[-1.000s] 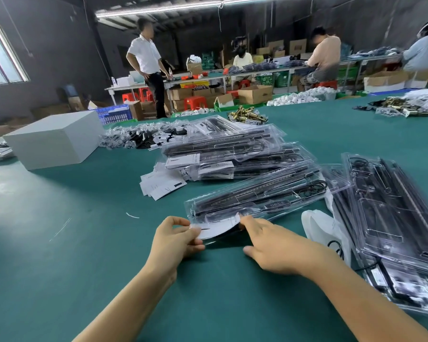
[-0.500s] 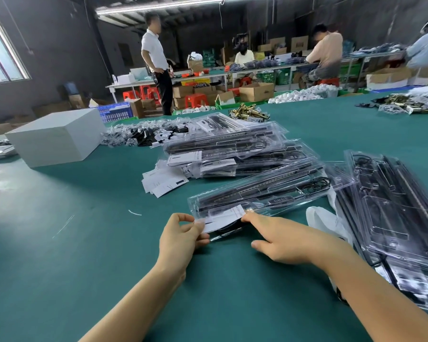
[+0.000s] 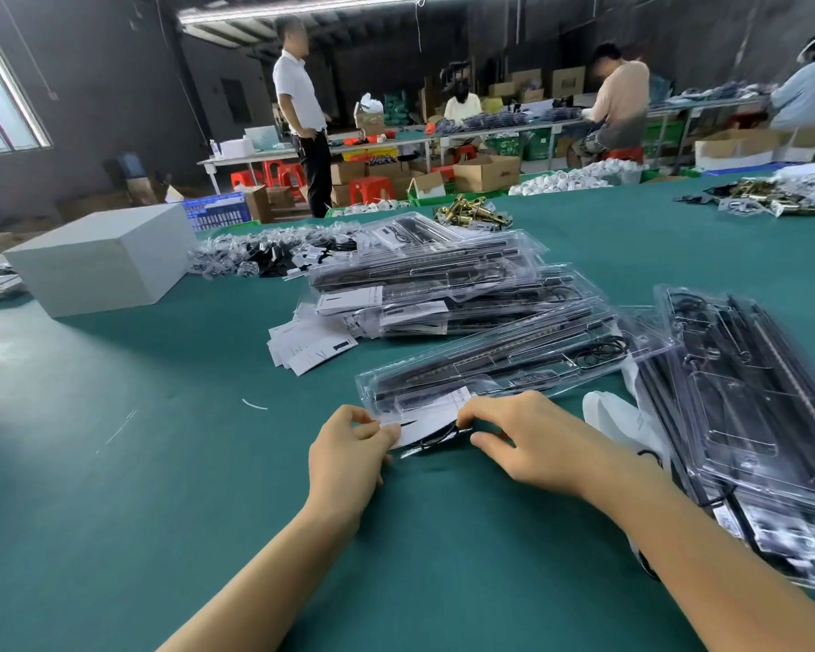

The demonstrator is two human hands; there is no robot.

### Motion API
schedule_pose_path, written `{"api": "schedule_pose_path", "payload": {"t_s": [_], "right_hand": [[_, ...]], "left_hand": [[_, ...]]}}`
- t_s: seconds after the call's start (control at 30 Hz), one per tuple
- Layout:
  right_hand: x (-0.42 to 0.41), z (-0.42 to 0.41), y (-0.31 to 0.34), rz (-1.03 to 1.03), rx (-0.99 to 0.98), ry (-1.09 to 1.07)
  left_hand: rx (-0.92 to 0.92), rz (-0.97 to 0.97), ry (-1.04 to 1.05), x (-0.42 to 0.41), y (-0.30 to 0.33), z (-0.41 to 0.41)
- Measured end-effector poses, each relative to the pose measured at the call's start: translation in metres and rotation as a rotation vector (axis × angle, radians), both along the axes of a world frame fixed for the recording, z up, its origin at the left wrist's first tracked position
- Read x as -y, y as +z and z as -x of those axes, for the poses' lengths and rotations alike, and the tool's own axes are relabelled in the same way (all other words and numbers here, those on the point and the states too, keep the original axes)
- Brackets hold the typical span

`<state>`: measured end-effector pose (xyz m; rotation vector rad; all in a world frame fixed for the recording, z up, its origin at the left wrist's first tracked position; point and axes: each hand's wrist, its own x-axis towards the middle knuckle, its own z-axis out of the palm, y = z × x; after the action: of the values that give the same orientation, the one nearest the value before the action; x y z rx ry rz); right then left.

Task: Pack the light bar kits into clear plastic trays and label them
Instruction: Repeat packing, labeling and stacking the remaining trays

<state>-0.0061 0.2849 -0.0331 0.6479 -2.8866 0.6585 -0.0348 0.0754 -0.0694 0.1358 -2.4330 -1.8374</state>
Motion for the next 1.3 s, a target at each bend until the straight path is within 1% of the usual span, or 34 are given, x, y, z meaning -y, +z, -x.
{"api": "schedule_pose_path", "payload": {"t_s": [0.07,0.1,0.2,0.27,0.3,0.37,0.47,0.63,0.73,0.83,0.93,1.1,1.2,1.3], "right_hand": [[0.001,-0.001,0.000,0.008,-0.048,0.034],[0.002,-0.001,-0.001,-0.022,-0.073,0.042],[0.006,-0.002,-0.008,-0.197,-0.219,0.012],[0.012,-0.003,-0.014,-0.252,-0.329,-0.025],[0.016,-0.004,-0.016,-0.233,-0.369,-0.059],[0.023,-0.005,-0.022,-0.124,-0.448,-0.156],[0.036,-0.005,-0.026,0.023,-0.415,-0.320],[0.050,-0.005,-0.028,0.249,-0.254,-0.555],[0.053,-0.003,-0.030,0.358,-0.182,-0.622],[0.053,-0.001,-0.032,0.427,-0.141,-0.621],[0.053,-0.003,-0.035,0.368,-0.174,-0.579],[0.054,-0.005,-0.039,0.285,-0.255,-0.509],[0.056,-0.008,-0.038,0.148,-0.312,-0.458],[0.059,-0.011,-0.036,-0.014,-0.426,-0.427]], "left_hand": [[0.007,0.009,0.014,0.000,0.000,0.001],[0.011,0.010,0.022,0.000,0.000,0.002],[0.021,-0.003,0.042,-0.001,0.000,0.003],[0.020,-0.004,0.055,-0.002,0.000,0.003],[0.018,0.000,0.059,-0.002,-0.001,0.003],[0.017,0.007,0.070,-0.003,-0.001,0.004],[0.023,0.008,0.071,-0.004,0.000,0.005],[0.057,-0.043,0.089,-0.005,0.003,0.005],[0.104,-0.119,0.099,-0.006,0.007,0.005],[0.159,-0.166,0.095,-0.007,0.008,0.005],[0.164,-0.189,0.100,-0.009,0.007,0.004],[0.125,-0.171,0.091,-0.011,0.007,0.004],[0.101,-0.147,0.101,-0.012,0.006,0.003],[0.090,-0.131,0.118,-0.016,0.006,0.002]]}}
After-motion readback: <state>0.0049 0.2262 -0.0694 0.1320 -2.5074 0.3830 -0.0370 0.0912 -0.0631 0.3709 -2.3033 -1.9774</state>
